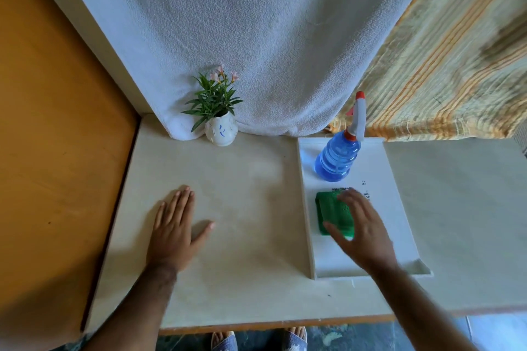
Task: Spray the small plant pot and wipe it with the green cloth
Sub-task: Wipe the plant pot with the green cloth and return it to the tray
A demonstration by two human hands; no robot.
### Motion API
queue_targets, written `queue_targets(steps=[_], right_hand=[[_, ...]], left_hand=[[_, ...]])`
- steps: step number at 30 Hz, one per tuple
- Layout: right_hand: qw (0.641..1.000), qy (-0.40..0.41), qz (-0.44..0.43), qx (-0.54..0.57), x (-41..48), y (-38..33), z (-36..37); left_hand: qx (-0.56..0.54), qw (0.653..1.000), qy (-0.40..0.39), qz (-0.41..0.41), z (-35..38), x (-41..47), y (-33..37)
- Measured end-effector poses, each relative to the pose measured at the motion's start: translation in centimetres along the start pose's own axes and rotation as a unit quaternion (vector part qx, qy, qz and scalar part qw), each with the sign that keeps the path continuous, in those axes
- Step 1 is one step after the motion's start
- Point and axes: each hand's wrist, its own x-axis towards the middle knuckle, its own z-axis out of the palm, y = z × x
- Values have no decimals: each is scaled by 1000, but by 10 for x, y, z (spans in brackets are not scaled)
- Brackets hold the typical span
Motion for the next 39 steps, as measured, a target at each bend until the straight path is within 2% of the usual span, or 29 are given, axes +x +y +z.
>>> queue_targets(steps=[2,4,8,15,20,21,25,29,34,39], right_hand=[[991,-86,-86,-57,-11,11,1],[983,-123,-108,-81,-15,16,2],[983,-124,-65,-119,-3,12,6],[980,-116,-66,-145,14,0,-2],[992,-87,50,-79,25,-23,-10],[994,-71,50,-60,28,-30,-12],[998,-11,-64,7,50,-76,-12],[983,-26,-173,52,92,-126,10],[977,-44,-200,57,140,-169,53],[977,-22,-211,33,177,-188,83]], left_hand=[[3,1000,3,-1,-2,0,2],[4,1000,1,-3,-4,0,4],[7,1000,0,-6,-6,0,6],[13,1000,-2,-3,-2,0,2],[6,1000,7,-4,0,1,2],[5,1000,6,-4,-1,1,2],[8,1000,-4,-6,-3,0,2],[1,1000,-16,-10,-1,2,1],[-13,999,-26,-19,5,1,-3],[-20,999,-37,-23,9,2,-6]])
